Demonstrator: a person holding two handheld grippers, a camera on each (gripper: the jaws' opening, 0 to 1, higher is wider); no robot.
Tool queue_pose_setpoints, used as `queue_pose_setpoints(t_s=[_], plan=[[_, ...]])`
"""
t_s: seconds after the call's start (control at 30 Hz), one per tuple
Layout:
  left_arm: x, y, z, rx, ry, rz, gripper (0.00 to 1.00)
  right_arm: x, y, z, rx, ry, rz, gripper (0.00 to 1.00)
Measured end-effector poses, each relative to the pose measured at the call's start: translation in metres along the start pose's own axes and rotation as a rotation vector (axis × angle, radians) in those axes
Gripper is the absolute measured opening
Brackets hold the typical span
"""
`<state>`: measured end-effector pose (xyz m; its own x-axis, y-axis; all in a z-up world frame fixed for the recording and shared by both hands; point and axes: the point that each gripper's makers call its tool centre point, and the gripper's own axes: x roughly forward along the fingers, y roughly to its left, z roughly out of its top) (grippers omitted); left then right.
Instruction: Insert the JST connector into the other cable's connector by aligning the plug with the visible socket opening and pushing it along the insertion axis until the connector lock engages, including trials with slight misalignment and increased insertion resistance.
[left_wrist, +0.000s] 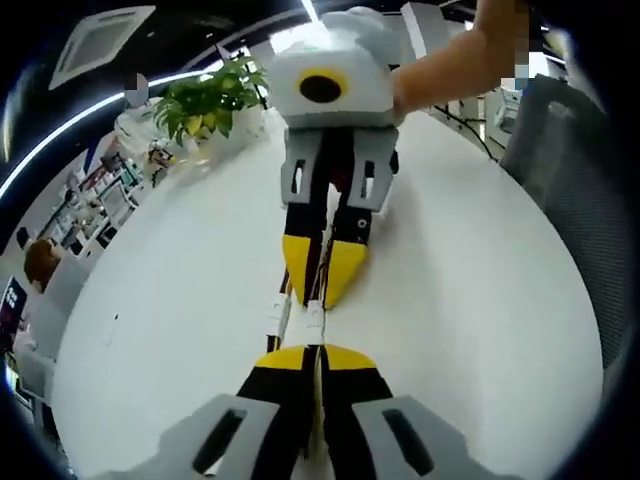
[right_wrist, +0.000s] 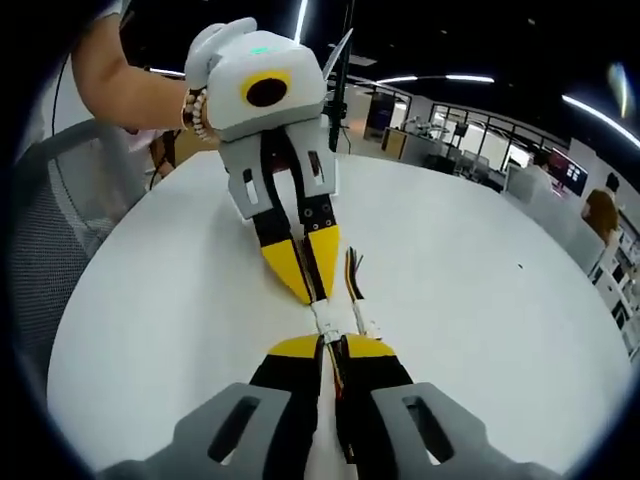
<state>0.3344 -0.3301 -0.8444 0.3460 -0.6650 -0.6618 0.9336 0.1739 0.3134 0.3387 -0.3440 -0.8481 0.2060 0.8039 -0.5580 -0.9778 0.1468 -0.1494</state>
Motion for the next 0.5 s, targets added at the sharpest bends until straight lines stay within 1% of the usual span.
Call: queue_pose_setpoints(t_s=[0.1, 0.27, 0.4, 0.5], plan=[[-0.0007, -0.0010, 0.0001, 0.015, -0.007, 0.015, 0.00, 0.0000, 0.0000, -0.0003, 0.007, 0.000, -0.007, 0.05], [-0.0014, -0.0003, -0.0003, -0.004, -0.019, 0.013, 0.00, 0.0001, -0.0005, -0.0014, 0.035, 0.002, -0.015, 0.05], [-0.0008, 0.0008, -0.0021, 0.010, -0.006, 0.022, 0.00, 0.0001, -0.0005, -0.0019, 0.048, 0.000, -0.024, 0.05], [0.0001, 0.0036, -0.0030, 0.005, -0.002, 0.029, 0.00, 0.0001, -0.0009, -0.0022, 0.072, -0.001, -0.028, 0.05]])
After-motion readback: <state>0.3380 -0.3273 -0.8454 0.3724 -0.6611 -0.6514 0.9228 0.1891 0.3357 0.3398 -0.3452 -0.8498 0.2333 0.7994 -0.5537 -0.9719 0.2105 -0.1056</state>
